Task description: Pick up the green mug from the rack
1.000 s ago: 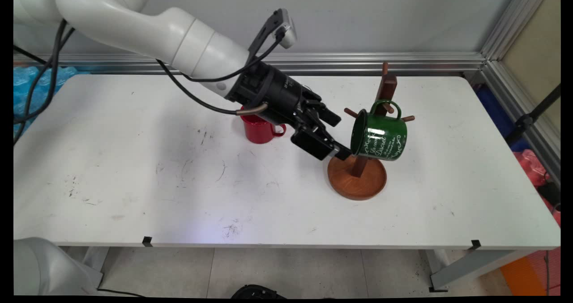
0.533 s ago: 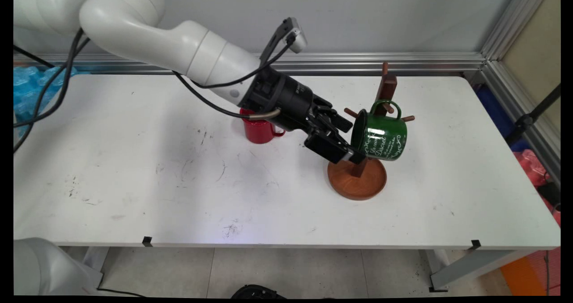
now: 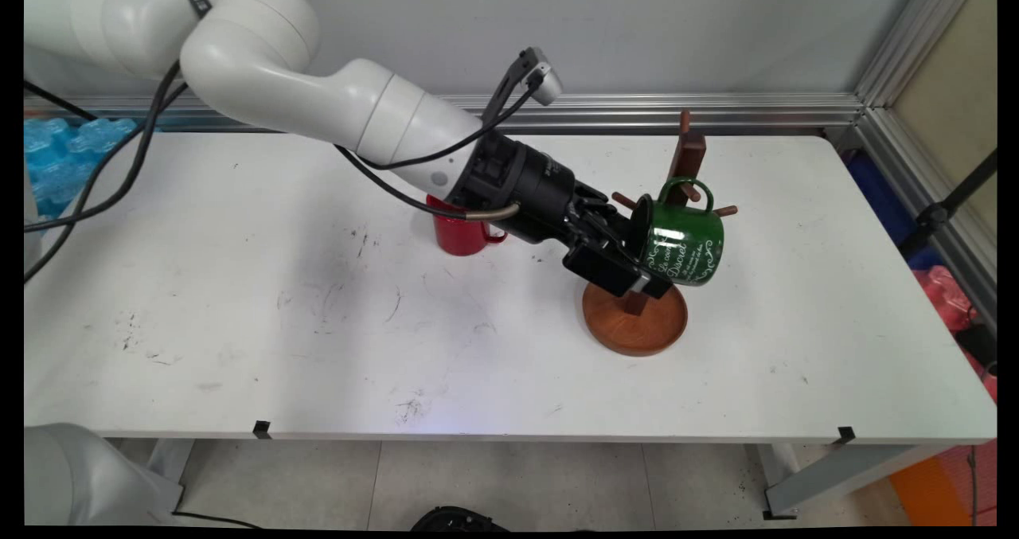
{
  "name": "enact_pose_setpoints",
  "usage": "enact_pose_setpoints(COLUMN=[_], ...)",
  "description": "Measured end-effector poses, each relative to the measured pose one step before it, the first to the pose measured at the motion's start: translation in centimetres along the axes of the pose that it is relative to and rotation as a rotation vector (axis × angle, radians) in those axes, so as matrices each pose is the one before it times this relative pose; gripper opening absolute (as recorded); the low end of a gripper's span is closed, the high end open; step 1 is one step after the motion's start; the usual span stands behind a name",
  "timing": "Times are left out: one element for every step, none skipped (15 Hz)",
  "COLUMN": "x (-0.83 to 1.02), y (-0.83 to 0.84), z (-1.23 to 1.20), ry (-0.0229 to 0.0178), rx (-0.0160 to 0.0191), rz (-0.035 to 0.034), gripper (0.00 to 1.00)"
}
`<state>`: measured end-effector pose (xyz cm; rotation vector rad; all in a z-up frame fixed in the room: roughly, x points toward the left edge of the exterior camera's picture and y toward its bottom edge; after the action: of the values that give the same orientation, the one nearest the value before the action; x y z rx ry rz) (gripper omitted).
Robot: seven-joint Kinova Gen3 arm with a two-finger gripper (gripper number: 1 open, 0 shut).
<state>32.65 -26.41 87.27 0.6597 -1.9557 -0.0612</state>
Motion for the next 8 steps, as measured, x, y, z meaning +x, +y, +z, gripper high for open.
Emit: enact_pose_setpoints(x=[-0.039,-0.062,-0.066,-0.045,-0.039,-0.006,0.005,0.001], y=[-0.045,-0.065,-0.042,-0.043,-0.042,-0.031,-0.018,-0.016], z=[0.119,0.152,0.156,0.145,0.122,0.098,0.07,0.094], ry=[0.00255,0.00354,0.00351,0.00407,0.00444,0.00433,0.00287,0.00416], rx=[-0.00143,-0.00148,-0.00199,-0.0015,-0.00064,-0.00028,-0.00059,-0.00121], rz=[-0.00325,-0.00466,-0.00485,-0.00445,-0.00488,-0.0034,-0.00205,-0.00391], gripper=[1.0,1.0,1.0,1.0,1.0,1.0,1.0,1.0])
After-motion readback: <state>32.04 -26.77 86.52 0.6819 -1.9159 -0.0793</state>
